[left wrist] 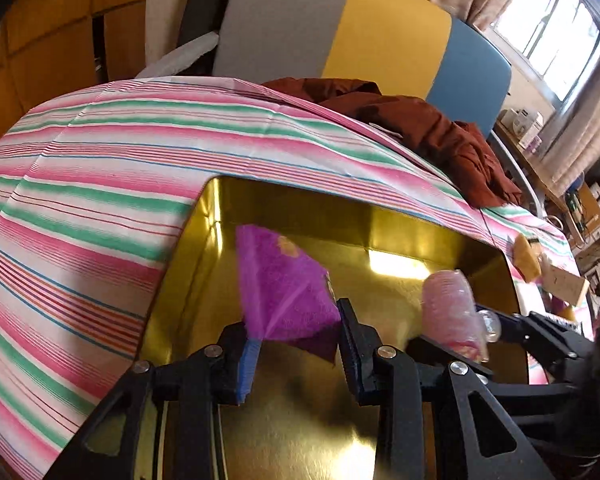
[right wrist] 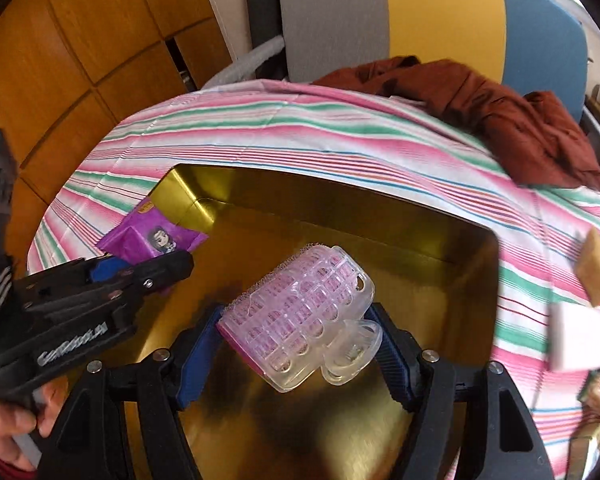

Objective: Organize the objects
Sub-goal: 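Carry the purple packet with the left tool into the gold tray while the right tool drops the curler there, then withdraw both open tools from the tray back toward the items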

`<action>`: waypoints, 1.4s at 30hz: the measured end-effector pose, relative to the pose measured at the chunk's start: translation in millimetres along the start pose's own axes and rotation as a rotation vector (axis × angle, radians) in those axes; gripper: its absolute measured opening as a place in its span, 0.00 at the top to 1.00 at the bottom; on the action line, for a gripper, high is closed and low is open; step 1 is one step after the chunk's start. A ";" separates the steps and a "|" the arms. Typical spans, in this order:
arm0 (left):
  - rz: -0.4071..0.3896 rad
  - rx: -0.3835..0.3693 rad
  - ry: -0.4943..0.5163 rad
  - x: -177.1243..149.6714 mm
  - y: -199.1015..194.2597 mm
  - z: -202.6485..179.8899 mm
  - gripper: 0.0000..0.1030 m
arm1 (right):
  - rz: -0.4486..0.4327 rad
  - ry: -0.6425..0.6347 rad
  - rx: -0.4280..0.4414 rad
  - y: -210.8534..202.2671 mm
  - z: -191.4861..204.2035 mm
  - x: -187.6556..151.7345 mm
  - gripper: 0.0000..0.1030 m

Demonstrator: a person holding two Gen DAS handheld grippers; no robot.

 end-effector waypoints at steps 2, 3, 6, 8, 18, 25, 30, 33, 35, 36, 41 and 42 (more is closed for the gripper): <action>-0.017 0.017 -0.020 5.8 -2.7 5.4 0.57 | -0.015 0.020 0.010 4.8 -1.2 8.2 0.29; -0.021 0.020 -0.033 9.0 -3.6 9.2 0.47 | -0.024 0.033 0.024 5.8 -2.6 11.6 0.29; -0.057 0.009 -0.094 13.7 -13.1 19.2 0.25 | -0.047 0.082 0.058 4.1 -10.3 16.4 0.29; -0.105 -0.016 -0.131 14.3 -24.8 21.9 0.20 | -0.072 0.105 0.100 -2.8 -12.6 16.3 0.29; -0.256 0.035 -0.178 -2.2 -65.7 8.7 0.00 | -0.214 0.094 0.137 -59.0 -10.9 -9.6 0.29; -0.275 0.083 -0.066 -28.3 -69.9 -19.6 0.00 | -0.250 0.119 0.149 -81.5 -17.9 -37.3 0.29; -0.264 0.084 -0.013 -46.7 -67.8 -39.3 0.00 | -0.273 0.116 0.122 -95.2 -23.4 -56.9 0.29; -0.245 0.054 0.019 -56.8 -65.3 -54.0 0.00 | -0.298 0.110 0.096 -107.2 -30.2 -71.3 0.29; -0.243 0.037 0.034 -63.4 -66.4 -65.2 0.00 | -0.313 0.115 0.063 -116.2 -39.4 -82.6 0.29; -0.245 0.031 0.040 -65.5 -66.9 -69.7 0.00 | -0.320 0.116 0.050 -119.7 -43.3 -87.1 0.29; -0.247 -0.020 0.090 -78.2 -68.8 -104.3 0.00 | -0.353 0.156 -0.015 -138.1 -72.6 -114.0 0.29; -0.244 -0.026 0.104 -80.1 -68.9 -110.1 0.00 | -0.353 0.168 -0.022 -140.5 -79.5 -119.9 0.29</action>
Point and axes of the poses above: each gripper's, at about its wrist camera, not at the fingertips, and y roughly the way its jaws point, z to its left, x to its top, the point moved 8 cm from there along y, roughly the way its jaws point, and after that the axes turned 13 degrees about z, right-handed, at the moved point
